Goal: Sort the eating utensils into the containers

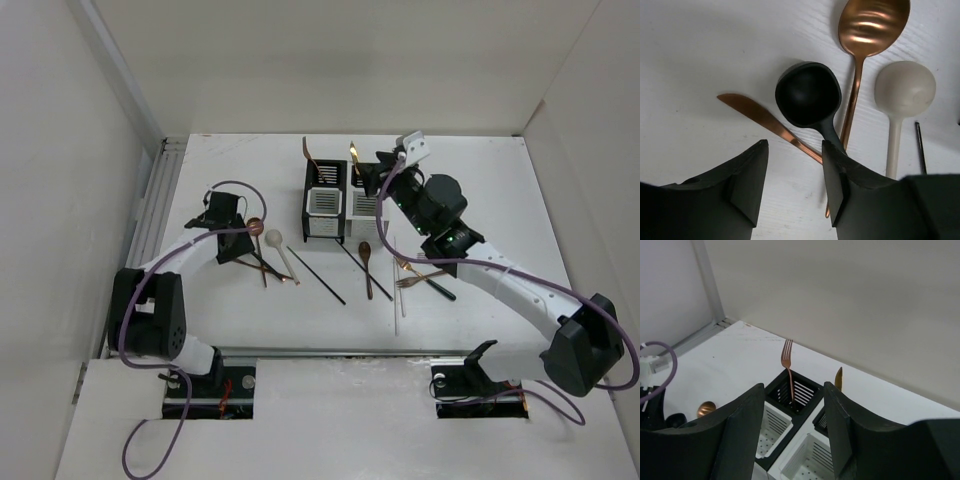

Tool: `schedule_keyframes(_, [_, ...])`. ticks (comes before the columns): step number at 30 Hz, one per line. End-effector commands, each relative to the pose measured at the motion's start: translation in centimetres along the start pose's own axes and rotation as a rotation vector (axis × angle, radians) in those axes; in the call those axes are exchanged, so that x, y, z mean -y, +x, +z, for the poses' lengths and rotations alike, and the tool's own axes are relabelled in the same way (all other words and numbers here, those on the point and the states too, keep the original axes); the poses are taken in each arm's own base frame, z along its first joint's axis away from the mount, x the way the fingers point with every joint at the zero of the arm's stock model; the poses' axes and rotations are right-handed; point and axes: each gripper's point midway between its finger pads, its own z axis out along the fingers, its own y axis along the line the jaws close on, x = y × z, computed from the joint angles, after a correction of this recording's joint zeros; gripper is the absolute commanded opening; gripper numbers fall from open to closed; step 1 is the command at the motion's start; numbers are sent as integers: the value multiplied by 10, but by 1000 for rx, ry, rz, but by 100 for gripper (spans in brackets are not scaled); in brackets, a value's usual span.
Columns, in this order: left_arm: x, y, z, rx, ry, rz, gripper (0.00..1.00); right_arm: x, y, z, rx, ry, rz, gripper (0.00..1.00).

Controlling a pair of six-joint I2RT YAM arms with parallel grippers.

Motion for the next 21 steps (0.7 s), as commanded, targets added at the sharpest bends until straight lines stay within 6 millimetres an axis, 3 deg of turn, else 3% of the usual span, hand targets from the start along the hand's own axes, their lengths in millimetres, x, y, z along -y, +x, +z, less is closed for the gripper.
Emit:
schedule_keyframes(1, [18, -2, -2, -21, 97, -19, 44, -3, -19, 3, 40, -23, -79, 57])
schedule_keyframes(5, [33, -5, -2, -17, 128, 16, 47, 2, -19, 8, 38, 1, -103, 59])
schedule_keyframes(9, [31, 2, -1, -30, 115, 25, 47, 0, -9, 12, 18, -10, -127, 59])
schedule_keyframes(15, [32, 2, 6, -17, 123, 24, 49, 7, -13, 11, 25, 11, -137, 59])
schedule_keyframes(21, [29, 0, 17, -9, 112, 15, 35, 10, -17, 7, 32, 12, -147, 59])
